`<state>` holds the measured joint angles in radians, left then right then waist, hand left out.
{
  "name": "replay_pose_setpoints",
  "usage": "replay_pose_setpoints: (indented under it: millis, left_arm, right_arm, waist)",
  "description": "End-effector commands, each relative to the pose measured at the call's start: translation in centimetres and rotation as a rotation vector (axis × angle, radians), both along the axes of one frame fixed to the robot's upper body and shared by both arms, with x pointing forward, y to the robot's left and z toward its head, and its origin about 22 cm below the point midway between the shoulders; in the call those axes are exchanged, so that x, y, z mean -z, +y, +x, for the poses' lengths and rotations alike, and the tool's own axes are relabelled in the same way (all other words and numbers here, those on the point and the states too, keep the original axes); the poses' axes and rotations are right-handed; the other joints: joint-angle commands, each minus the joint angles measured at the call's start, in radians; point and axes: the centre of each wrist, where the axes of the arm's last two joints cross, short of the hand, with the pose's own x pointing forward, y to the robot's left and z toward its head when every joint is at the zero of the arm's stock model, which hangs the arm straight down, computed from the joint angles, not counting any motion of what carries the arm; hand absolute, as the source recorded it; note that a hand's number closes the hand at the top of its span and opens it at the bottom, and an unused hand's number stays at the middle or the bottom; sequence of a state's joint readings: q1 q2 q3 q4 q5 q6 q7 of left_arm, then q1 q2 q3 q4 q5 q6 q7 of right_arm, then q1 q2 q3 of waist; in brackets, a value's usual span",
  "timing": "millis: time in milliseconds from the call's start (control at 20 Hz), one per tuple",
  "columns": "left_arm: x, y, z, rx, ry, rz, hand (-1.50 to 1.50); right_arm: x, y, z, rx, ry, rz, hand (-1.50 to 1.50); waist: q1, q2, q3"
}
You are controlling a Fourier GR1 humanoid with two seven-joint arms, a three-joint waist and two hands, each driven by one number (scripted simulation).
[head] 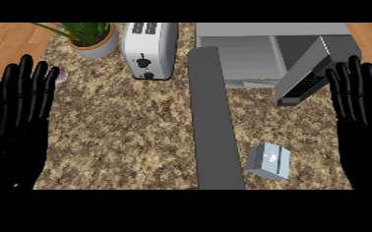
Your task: Pick up the milk, place it into the microwave and close the microwave
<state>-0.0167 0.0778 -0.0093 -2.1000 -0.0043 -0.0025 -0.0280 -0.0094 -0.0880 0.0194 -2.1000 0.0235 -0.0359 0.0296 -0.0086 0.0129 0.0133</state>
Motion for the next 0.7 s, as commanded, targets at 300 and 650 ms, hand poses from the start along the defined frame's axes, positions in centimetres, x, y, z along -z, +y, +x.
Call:
replay_pose_setpoints:
  millis: [300,650]
  left_arm:
    - [3.0,-0.3,-0.7,-0.039,0.161,-0.122,-1.5]
    - [3.5,1.0,-2.9,-0.04,0.19,-0.142,-1.5]
  right_arm:
    - [-1.3,8.4,-4.8,-0.206,0.085,0.147,-1.5]
    - [-1.8,13.5,-8.2,-0.235,0.094,0.173,-1.5]
  waist:
    - [0.023,-0.015,-0.015]
    - [0.012,-0.015,-0.014]
